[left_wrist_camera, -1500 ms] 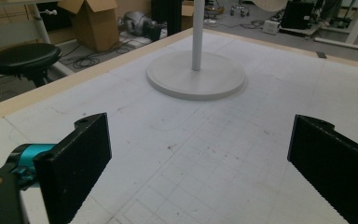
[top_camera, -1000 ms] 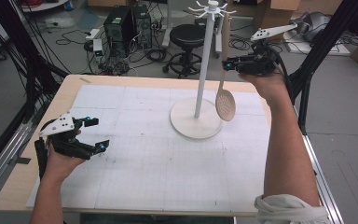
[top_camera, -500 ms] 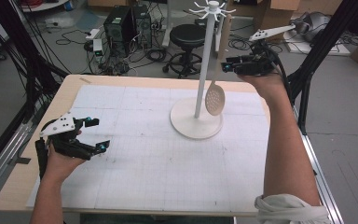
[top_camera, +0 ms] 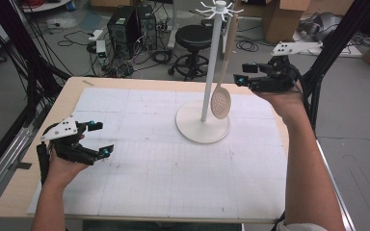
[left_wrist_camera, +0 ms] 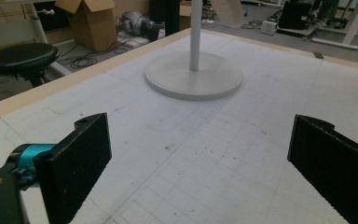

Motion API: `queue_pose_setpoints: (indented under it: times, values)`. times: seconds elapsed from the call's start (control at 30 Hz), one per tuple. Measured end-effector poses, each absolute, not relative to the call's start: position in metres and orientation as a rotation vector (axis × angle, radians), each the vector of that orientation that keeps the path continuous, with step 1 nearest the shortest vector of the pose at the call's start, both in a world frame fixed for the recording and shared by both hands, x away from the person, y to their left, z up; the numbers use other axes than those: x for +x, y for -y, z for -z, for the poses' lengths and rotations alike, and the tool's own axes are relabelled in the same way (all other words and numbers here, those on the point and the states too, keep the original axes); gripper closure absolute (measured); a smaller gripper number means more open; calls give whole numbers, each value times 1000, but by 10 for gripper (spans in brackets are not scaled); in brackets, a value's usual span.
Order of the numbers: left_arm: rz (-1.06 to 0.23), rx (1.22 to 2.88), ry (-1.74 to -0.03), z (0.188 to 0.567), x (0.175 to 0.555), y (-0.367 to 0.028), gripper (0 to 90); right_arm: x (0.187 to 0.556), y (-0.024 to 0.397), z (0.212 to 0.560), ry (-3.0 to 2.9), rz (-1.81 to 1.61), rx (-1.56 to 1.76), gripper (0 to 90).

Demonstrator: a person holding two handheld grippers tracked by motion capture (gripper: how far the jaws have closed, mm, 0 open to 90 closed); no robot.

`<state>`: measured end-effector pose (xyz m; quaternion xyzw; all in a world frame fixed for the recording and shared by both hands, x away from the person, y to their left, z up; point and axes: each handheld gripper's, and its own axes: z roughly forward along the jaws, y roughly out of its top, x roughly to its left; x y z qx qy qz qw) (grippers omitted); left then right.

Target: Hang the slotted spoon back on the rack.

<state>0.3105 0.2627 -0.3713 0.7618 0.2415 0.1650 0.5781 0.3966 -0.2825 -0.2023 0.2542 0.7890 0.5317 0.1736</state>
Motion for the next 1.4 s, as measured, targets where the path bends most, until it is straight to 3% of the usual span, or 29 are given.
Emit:
queue_pose_setpoints:
  times: [0.27,0.8,1.4]
  values:
    - [-383,1782,-567,372,311,-262,65,372,283,221,-2200,-1573,679,340]
    - [-372,1785,-581,377,311,-264,65,334,289,291,-2128,-1667,706,214]
    - [-365,1784,-568,382,313,-260,65,310,290,362,-2137,-1622,818,146]
